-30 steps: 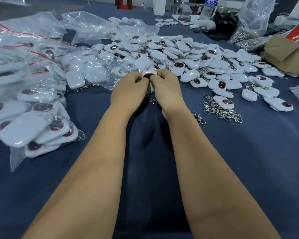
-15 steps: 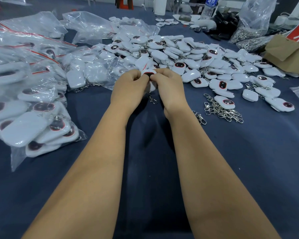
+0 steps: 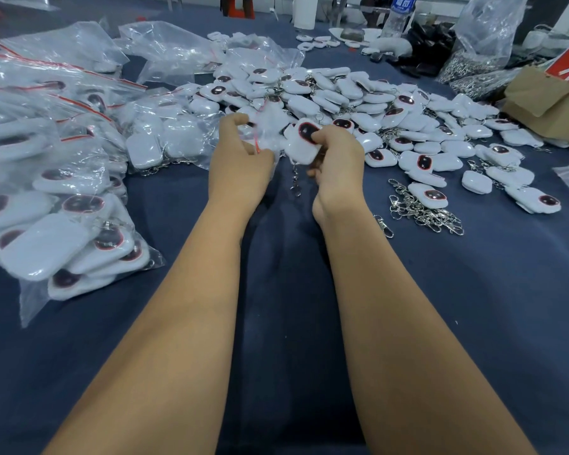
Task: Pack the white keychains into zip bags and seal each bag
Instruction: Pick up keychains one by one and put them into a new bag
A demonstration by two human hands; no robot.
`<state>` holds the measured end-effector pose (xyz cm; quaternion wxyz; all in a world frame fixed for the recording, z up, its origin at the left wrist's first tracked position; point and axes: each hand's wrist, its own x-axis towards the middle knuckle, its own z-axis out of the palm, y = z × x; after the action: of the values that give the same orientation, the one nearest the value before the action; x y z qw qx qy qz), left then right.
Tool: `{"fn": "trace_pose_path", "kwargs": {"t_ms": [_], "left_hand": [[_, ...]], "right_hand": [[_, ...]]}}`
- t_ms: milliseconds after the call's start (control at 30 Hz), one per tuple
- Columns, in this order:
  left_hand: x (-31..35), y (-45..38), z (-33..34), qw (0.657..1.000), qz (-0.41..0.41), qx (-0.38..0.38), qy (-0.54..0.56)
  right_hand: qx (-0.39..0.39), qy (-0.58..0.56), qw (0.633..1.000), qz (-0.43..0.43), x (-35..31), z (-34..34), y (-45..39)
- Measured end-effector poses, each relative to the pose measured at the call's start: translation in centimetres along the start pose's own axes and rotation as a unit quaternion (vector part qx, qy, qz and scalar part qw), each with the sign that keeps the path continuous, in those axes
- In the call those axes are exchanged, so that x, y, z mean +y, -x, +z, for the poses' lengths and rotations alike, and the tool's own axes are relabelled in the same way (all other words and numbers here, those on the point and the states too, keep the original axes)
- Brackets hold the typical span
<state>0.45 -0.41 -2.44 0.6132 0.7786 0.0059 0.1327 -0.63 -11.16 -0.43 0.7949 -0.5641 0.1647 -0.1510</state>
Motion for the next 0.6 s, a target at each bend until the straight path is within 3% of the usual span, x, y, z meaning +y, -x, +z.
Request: {"fn": "trace_pose_path", "kwargs": {"t_ms": [133, 200, 367, 500, 600], "left_hand": [[-0.1, -0.3, 0.0, 0.999, -0.004, 0.008, -0.049], [0.0, -0.4, 0.1, 0.997, 0.001, 0.004, -0.071], [0.5, 0.0, -0.1, 0.998, 0.004, 0.05, -0.035], [0.7, 0.1, -0.2, 0.993, 0.032, 0.109, 0.012], [1.0, 0.4, -0.1, 0.991, 0.091, 0.101, 0.001]], "right_hand": [[-0.067, -0.173, 0.983, 0.005, -0.4, 0.1, 0.2], [-0.105, -0.169, 0.98, -0.014, -0.5, 0.2, 0.4], [-0.056, 0.059, 0.994, -0.074, 0.4, 0.7, 0.7], [-0.019, 0.186, 0.973, -0.138, 1.1, 0.7, 0.6], [-0.039, 0.238, 0.957, -0.159, 1.4, 0.8, 0.7]]}}
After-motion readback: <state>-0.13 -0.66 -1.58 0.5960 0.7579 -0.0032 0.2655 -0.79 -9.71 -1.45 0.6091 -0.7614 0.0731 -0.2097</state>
